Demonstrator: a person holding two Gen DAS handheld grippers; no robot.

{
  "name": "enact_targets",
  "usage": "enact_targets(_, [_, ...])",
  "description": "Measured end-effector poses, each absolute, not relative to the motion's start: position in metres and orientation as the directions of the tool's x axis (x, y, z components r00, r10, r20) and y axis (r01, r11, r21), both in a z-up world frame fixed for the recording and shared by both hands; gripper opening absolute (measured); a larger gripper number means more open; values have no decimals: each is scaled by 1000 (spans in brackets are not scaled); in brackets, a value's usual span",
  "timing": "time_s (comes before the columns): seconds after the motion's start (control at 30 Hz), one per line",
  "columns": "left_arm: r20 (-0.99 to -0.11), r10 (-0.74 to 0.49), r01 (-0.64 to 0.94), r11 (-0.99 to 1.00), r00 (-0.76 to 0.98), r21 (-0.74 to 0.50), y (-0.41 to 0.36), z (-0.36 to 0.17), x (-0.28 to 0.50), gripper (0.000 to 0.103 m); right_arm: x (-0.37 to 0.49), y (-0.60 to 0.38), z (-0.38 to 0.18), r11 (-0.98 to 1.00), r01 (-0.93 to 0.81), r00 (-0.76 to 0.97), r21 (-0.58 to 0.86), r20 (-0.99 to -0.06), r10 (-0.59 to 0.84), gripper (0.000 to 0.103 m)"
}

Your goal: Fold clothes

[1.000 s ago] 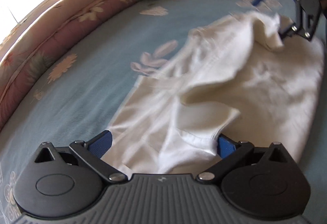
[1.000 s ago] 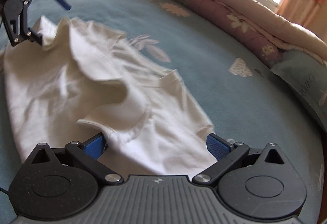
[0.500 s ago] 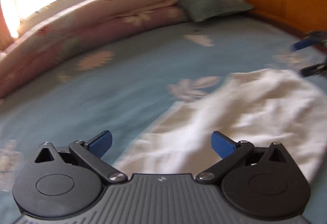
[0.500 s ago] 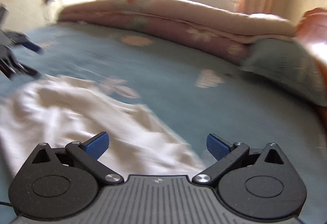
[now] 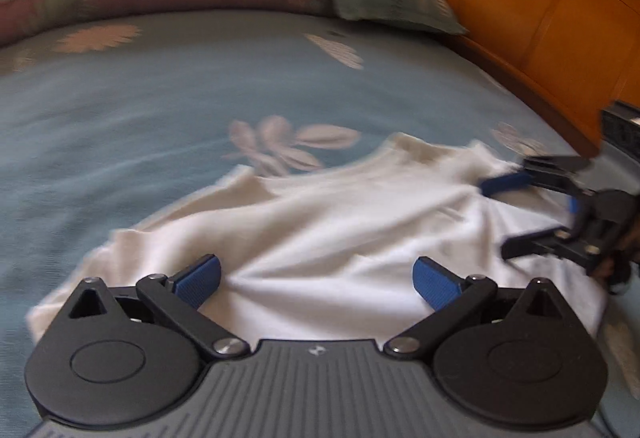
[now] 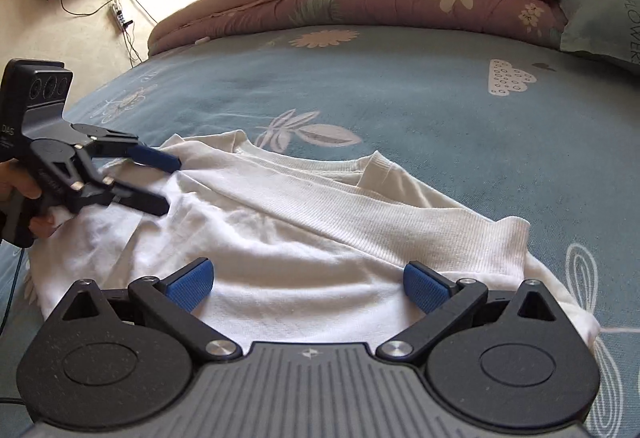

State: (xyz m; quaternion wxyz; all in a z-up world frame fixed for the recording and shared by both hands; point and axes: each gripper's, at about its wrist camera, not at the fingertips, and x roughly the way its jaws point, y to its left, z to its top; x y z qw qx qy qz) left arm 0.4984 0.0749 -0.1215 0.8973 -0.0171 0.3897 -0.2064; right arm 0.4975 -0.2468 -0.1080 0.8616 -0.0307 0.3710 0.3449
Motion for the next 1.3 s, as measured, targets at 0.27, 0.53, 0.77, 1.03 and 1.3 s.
enact_targets(0.27, [-634, -475, 402, 875, 610, -270, 81, -93, 461, 102, 474, -255, -76, 771, -599, 527, 217, -618, 583, 103])
enact_targets(0.53, [-718, -354, 307, 930, 600, -202, 103, -112, 430, 102, 464, -304, -95, 834, -466, 532, 295, -660, 531, 103])
enact_targets(0.77, [-681, -412, 388, 900, 605, -199, 94, -99, 389, 102, 425, -290, -72, 811, -516, 536, 276, -634, 557, 103])
enact_targets(1.03, [-734, -363, 360, 917, 573, -172, 100, -118, 321, 102, 365, -316, -104, 812, -489, 487, 318, -672, 557, 103])
enact_targets(1.3, [-671, -400, 373, 907, 624, -194, 89, -93, 342, 102, 363, -287, -73, 784, -525, 507, 332, -618, 601, 103])
